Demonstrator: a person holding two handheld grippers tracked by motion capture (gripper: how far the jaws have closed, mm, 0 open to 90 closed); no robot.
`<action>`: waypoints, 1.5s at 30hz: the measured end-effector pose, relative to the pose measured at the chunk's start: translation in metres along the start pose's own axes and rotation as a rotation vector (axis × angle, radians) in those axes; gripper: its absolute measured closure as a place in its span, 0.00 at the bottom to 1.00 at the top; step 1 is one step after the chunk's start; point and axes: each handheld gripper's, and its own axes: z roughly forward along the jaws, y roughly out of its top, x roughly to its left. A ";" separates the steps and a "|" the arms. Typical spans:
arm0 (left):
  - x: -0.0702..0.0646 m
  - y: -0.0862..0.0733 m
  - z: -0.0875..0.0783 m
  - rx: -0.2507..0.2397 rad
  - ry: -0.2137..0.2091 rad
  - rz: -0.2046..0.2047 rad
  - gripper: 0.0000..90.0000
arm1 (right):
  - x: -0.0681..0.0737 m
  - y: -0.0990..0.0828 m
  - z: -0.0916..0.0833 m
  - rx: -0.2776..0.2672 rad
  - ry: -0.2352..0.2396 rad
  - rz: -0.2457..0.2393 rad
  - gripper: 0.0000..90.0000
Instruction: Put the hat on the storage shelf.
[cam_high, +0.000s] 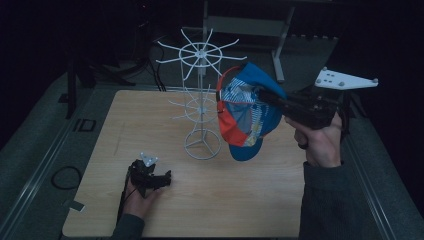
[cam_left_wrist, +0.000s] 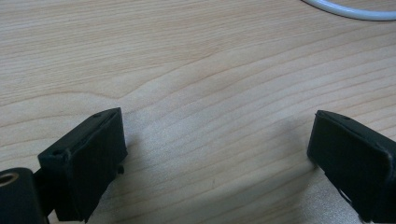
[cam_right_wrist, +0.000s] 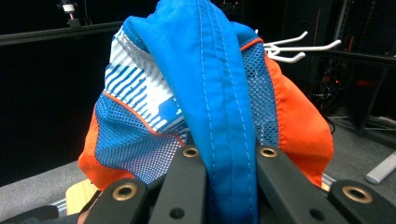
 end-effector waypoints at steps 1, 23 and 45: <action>0.000 0.000 0.000 0.000 0.000 0.000 0.05 | 0.000 0.000 0.002 -0.001 0.000 0.000 0.98; 0.000 0.000 0.000 0.007 -0.003 0.006 0.05 | -0.012 -0.024 0.036 0.104 -0.020 0.027 0.64; 0.000 0.000 0.000 0.005 -0.003 0.004 0.05 | -0.022 -0.051 0.034 0.233 -0.160 0.005 0.19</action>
